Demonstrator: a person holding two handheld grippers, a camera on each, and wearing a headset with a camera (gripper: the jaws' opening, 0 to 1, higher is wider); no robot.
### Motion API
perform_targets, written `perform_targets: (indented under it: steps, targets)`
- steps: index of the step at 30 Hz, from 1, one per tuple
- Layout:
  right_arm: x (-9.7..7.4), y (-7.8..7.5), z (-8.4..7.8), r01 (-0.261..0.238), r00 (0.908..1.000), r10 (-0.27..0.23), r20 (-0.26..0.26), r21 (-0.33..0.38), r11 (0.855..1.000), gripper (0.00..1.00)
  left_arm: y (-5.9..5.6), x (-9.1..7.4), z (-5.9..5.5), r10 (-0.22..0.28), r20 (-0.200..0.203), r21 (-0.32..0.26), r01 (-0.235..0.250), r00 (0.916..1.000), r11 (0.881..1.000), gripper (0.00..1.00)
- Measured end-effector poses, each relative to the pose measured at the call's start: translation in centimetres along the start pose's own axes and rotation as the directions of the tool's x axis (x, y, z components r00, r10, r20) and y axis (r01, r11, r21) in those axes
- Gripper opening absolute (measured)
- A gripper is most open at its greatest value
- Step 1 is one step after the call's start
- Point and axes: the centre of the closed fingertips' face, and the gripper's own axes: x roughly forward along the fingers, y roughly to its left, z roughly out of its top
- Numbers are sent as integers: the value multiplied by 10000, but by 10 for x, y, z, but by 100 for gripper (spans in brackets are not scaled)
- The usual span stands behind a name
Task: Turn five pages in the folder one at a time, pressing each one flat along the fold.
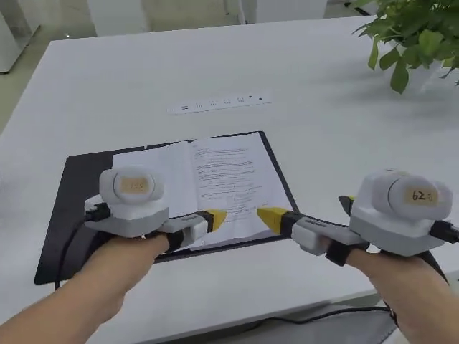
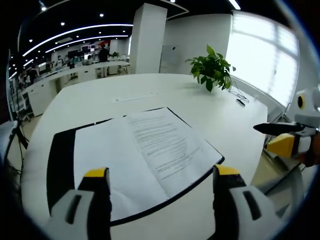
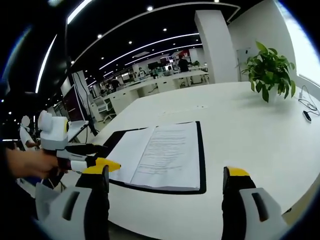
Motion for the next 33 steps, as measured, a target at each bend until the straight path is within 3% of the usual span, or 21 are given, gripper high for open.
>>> perform_targets:
  steps: [4, 14, 18, 27, 32, 33]
  targets:
    - [0, -5, 1, 75, 10000, -75, 33, 84, 9999, 95, -22, 26, -2, -400, -140, 204, 403, 9991, 9990, 82]
    - [3, -11, -3, 49, 9999, -48, -119, 139, 9999, 95, -57, 78, -12, -952, -578, 495, 981, 9938, 9940, 76]
    - [3, -13, -5, 32, 9999, -29, -166, 212, 9998, 94, -61, 93, -22, -953, -830, 618, 1006, 9920, 9930, 73]
    - [2, -18, -10, 73, 9999, -66, -112, 564, 9984, 94, -78, 112, -34, -984, -800, 633, 1036, 9919, 9926, 69]
    - [2, -19, -13, 101, 9998, -91, -176, 603, 9981, 94, -72, 116, -38, -437, -494, 1369, 501, 9978, 9893, 60]
    - [3, -19, -14, 84, 9998, -73, -181, 620, 9980, 94, -70, 116, -40, -303, -456, 1886, 383, 9985, 9813, 59]
